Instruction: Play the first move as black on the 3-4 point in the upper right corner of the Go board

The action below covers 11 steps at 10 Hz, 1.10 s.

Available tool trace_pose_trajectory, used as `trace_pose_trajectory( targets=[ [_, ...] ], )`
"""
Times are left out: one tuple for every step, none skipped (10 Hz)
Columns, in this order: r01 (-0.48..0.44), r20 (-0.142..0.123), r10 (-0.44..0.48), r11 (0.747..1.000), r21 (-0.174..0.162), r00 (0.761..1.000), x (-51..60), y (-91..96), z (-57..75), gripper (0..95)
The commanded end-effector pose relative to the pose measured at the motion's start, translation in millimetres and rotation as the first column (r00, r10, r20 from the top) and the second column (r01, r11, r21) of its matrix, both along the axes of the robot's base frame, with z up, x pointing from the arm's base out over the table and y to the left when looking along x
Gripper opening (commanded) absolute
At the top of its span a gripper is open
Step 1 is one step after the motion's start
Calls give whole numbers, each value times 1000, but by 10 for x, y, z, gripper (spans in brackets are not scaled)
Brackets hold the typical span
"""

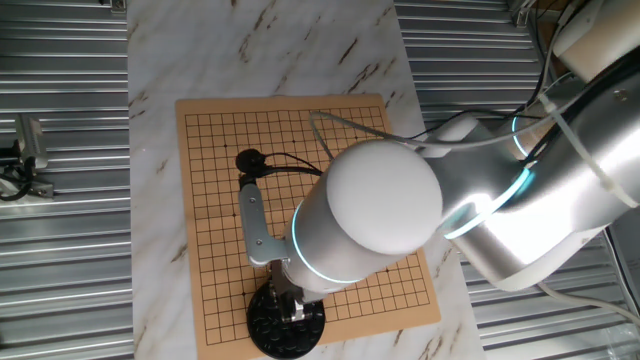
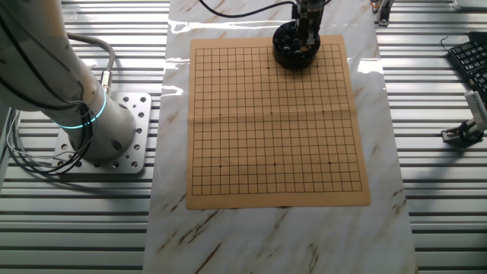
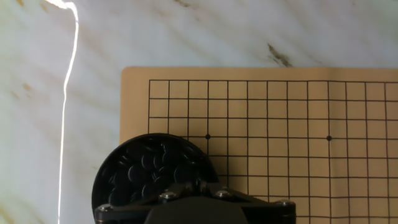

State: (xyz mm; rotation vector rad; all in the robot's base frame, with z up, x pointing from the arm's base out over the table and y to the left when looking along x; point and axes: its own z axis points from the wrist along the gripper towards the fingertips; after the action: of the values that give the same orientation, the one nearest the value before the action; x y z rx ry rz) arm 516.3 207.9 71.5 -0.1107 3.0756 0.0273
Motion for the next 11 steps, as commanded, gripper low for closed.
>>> trace_pose_trajectory(
  targets=[
    [-18, -3, 18, 1000, 2, 1000, 14, -63, 19, 0],
    [-18, -3, 18, 1000, 2, 1000, 14, -63, 19, 0],
    [-29, -7, 29, 1000, 3, 1000, 41, -125, 48, 0],
    [-34, -10, 34, 999, 3, 999, 61, -165, 55, 0],
    [-38, -9, 39, 999, 8, 999, 94, -240, 44, 0],
    [-40, -10, 40, 999, 9, 999, 105, -271, 35, 0],
    [-40, -8, 40, 999, 10, 999, 114, -309, 18, 0],
    [-40, -8, 40, 999, 10, 999, 120, -322, 12, 0],
    [-40, -10, 40, 999, 19, 999, 146, -369, 2, 0],
    [-39, -10, 39, 999, 26, 999, 159, -387, 3, 0],
    [-43, -13, 44, 999, 23, 999, 182, -425, 7, 0]
  ],
)
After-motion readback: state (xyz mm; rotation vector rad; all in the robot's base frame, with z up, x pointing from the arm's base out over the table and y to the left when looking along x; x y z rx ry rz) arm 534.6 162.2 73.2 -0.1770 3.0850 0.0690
